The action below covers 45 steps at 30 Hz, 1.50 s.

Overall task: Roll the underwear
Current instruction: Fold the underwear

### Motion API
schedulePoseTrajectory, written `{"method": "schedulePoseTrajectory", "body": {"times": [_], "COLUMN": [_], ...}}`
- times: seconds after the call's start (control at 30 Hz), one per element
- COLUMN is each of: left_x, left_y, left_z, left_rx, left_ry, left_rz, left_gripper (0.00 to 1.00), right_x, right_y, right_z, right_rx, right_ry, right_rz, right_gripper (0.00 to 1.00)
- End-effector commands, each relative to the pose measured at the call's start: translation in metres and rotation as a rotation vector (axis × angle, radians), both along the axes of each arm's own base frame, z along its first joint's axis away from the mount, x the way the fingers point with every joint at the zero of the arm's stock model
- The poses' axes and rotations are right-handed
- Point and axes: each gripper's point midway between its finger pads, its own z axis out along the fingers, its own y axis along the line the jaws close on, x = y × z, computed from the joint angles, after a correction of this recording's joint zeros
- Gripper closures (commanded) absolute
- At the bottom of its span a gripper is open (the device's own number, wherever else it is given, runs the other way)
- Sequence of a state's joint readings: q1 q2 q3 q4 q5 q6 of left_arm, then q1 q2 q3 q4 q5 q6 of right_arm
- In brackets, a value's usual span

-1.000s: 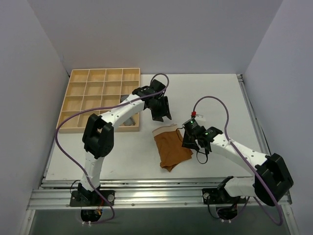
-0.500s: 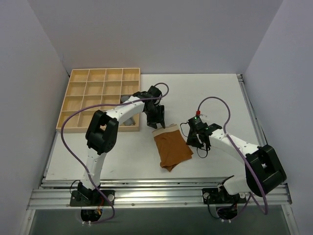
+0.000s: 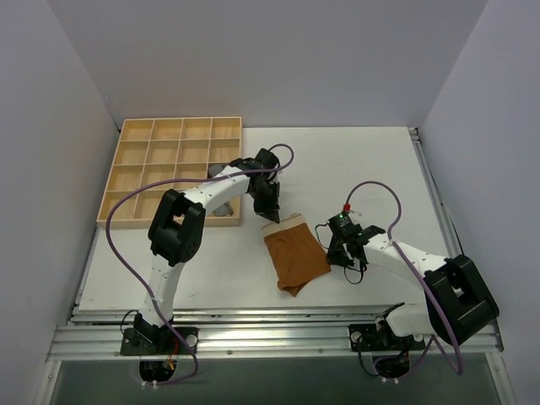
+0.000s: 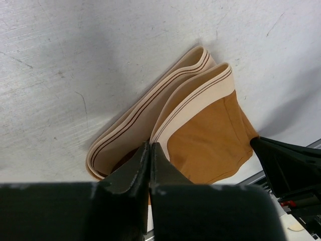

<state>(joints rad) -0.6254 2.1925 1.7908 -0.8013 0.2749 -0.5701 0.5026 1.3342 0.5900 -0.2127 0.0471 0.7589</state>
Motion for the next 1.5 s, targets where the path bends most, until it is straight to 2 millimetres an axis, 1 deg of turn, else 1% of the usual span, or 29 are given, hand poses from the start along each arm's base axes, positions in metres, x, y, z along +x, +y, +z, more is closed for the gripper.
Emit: {"method": "schedulePoseTrajectory", "body": {"times": [0.0,0.03,0.13,0.3,0.4,0.57,0.6,0.67,0.7,0.8,0.83,0.9,0.93,0.97,1.0,1.03,1.07,1.13,1.17,1.23,1.27,1.33,1.37,1.4,1.43,1.47], "left_x": [0.008,0.008,0.01,0.018,0.02,0.019,0.019,0.018,0.016,0.015,0.016,0.014,0.014,0.014,0.014,0.014,0.013,0.014,0.011,0.008,0.006,0.002,0.0,-0.005,-0.005,-0.009], "left_y": [0.004,0.006,0.017,0.031,0.034,0.034,0.034,0.031,0.031,0.024,0.022,0.018,0.018,0.018,0.019,0.021,0.022,0.027,0.029,0.033,0.034,0.038,0.038,0.038,0.036,0.032], "left_z": [0.008,0.007,0.005,0.002,0.001,-0.001,-0.001,0.002,0.002,0.013,0.016,0.029,0.033,0.044,0.048,0.053,0.062,0.066,0.073,0.074,0.078,0.076,0.078,0.074,0.074,0.076], "left_rx": [-0.01,-0.001,0.036,0.047,0.051,0.048,0.045,0.03,0.025,-0.028,-0.043,-0.069,-0.078,-0.09,-0.089,-0.089,-0.092,-0.076,-0.073,-0.066,-0.069,-0.062,-0.069,-0.069,-0.083,-0.105], "left_ry": [-0.026,-0.024,-0.025,-0.027,-0.027,-0.019,-0.018,-0.019,-0.015,-0.017,-0.021,-0.034,-0.041,-0.058,-0.068,-0.078,-0.092,-0.108,-0.116,-0.119,-0.127,-0.122,-0.122,-0.11,-0.113,-0.104], "left_rz": [0.004,0.009,0.04,0.106,0.125,0.124,0.124,0.12,0.119,0.102,0.1,0.091,0.09,0.091,0.089,0.091,0.087,0.098,0.099,0.102,0.101,0.102,0.103,0.102,0.1,0.102], "left_gripper": [0.95,0.97,0.98,0.98,0.98,0.97,0.94,0.9,0.84,0.76,0.71,0.67,0.62,0.59,0.58,0.57,0.54,0.53,0.52,0.51,0.51,0.5,0.5,0.5,0.51,0.51], "right_x": [-0.007,-0.008,-0.014,-0.017,-0.017,-0.017,-0.016,-0.016,-0.01,-0.004,0.007,0.013,0.025,0.028,0.032,0.04,0.047,0.056,0.063,0.069,0.074,0.08,0.088,0.09,0.088,0.095], "right_y": [-0.01,-0.012,-0.013,-0.013,-0.012,-0.012,-0.013,-0.014,-0.013,-0.013,-0.011,-0.01,-0.005,-0.005,-0.002,0.003,0.009,0.019,0.022,0.024,0.031,0.044,0.054,0.058,0.071,0.078], "right_z": [-0.008,-0.009,-0.013,-0.013,-0.013,-0.013,-0.012,-0.008,-0.001,0.017,0.03,0.044,0.058,0.062,0.066,0.075,0.077,0.082,0.082,0.081,0.08,0.08,0.079,0.075,0.074,0.066], "right_rx": [-0.023,-0.026,-0.017,-0.01,-0.016,-0.017,-0.02,-0.027,-0.029,-0.04,-0.041,-0.046,-0.035,-0.045,-0.041,-0.03,-0.013,0.014,0.012,-0.005,-0.001,0.04,0.072,0.078,0.139,0.152], "right_ry": [0.025,0.03,0.047,0.054,0.067,0.069,0.068,0.064,0.044,0.022,-0.013,-0.036,-0.07,-0.074,-0.081,-0.106,-0.12,-0.151,-0.145,-0.132,-0.132,-0.147,-0.178,-0.18,-0.167,-0.169], "right_rz": [-0.033,-0.039,-0.05,-0.062,-0.06,-0.06,-0.061,-0.053,-0.046,-0.025,-0.028,-0.019,-0.016,-0.009,-0.005,0.01,0.023,0.053,0.049,0.051,0.06,0.09,0.109,0.125,0.167,0.182], "right_gripper": [0.99,1.0,1.0,1.0,1.0,1.0,1.0,1.0,1.0,0.96,0.95,0.92,0.91,0.87,0.86,0.85,0.84,0.83,0.83,0.82,0.81,0.8,0.8,0.8,0.8,0.8]}}
